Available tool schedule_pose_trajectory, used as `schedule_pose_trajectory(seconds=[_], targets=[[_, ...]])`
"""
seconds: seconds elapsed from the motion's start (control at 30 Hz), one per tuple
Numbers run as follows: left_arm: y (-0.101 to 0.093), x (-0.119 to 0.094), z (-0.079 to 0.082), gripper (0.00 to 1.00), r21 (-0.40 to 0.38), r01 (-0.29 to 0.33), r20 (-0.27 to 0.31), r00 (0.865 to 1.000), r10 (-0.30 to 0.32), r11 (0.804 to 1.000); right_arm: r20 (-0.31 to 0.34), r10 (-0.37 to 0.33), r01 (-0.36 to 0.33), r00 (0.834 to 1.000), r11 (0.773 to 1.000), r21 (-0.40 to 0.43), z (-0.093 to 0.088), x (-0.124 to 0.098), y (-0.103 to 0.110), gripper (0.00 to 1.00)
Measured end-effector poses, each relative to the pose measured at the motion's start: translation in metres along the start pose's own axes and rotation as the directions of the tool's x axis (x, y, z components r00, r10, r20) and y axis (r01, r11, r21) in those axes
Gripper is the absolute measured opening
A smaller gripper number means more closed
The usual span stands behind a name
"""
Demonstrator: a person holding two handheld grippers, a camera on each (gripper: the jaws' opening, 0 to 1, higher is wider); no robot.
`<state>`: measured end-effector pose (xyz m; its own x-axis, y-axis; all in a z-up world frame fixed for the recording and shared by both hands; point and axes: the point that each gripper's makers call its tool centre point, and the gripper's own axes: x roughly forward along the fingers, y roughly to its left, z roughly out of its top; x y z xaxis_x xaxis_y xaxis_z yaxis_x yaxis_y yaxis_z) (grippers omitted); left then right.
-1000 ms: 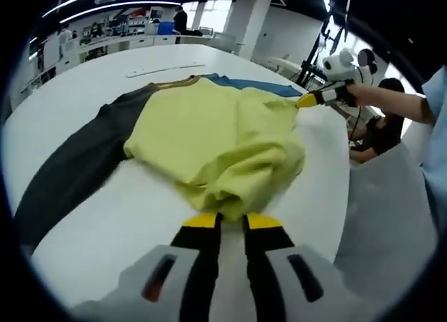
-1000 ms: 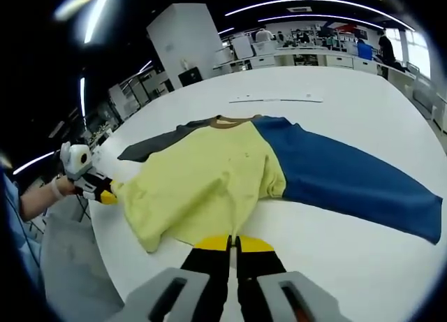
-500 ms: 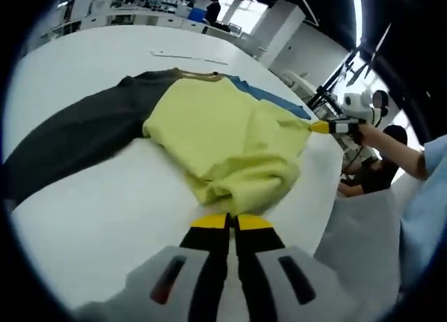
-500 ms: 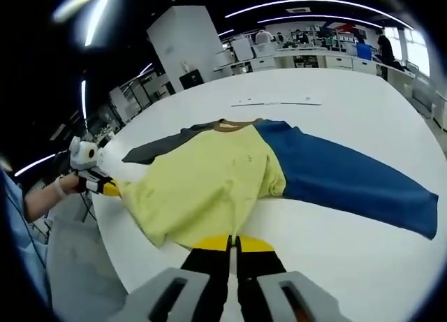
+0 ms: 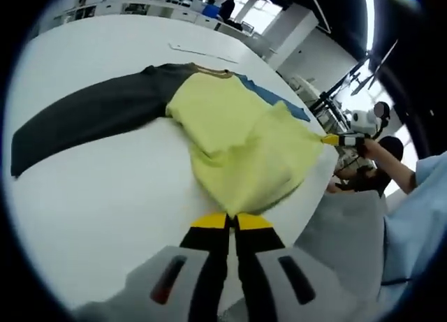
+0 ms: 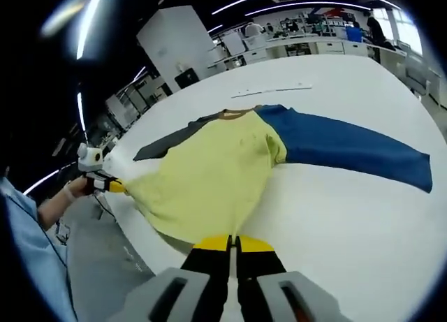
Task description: Fold the garment on the visible template until the final outline fits inside the template.
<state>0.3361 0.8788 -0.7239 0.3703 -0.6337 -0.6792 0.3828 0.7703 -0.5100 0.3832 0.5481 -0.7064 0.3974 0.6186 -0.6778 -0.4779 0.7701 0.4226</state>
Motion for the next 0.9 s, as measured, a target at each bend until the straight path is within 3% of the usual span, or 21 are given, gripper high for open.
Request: schedule_pose_trajectory(seconds=[0.3,0.47,0.6,0.9], targets=[[0.002,0.007,-0.039,0.00,-0.076,-0.001,-0.088,0.996,-0.006,0.997,-0.050,0.000,0.004,0.999,0.998,0.066,-0.054,-0.004,0.007,0.00],[-0.004,0.014,-0.053,0.00,-0.091,0.009,-0.138,0.990,-0.022,0.996,-0.066,-0.020,0.026,0.998,0.996,0.080,-0.073,-0.009,0.005,0.00],[-0.008,0.018,-0.057,0.00,-0.103,0.019,-0.159,0.987,-0.035,0.995,-0.075,-0.045,0.052,0.996,0.994,0.094,-0.083,-0.012,-0.003,0.00],[-0.009,0.021,-0.065,0.00,-0.133,0.020,-0.194,0.980,-0.046,0.991,-0.082,-0.069,0.076,0.994,0.994,0.084,-0.086,-0.009,-0.008,0.00]])
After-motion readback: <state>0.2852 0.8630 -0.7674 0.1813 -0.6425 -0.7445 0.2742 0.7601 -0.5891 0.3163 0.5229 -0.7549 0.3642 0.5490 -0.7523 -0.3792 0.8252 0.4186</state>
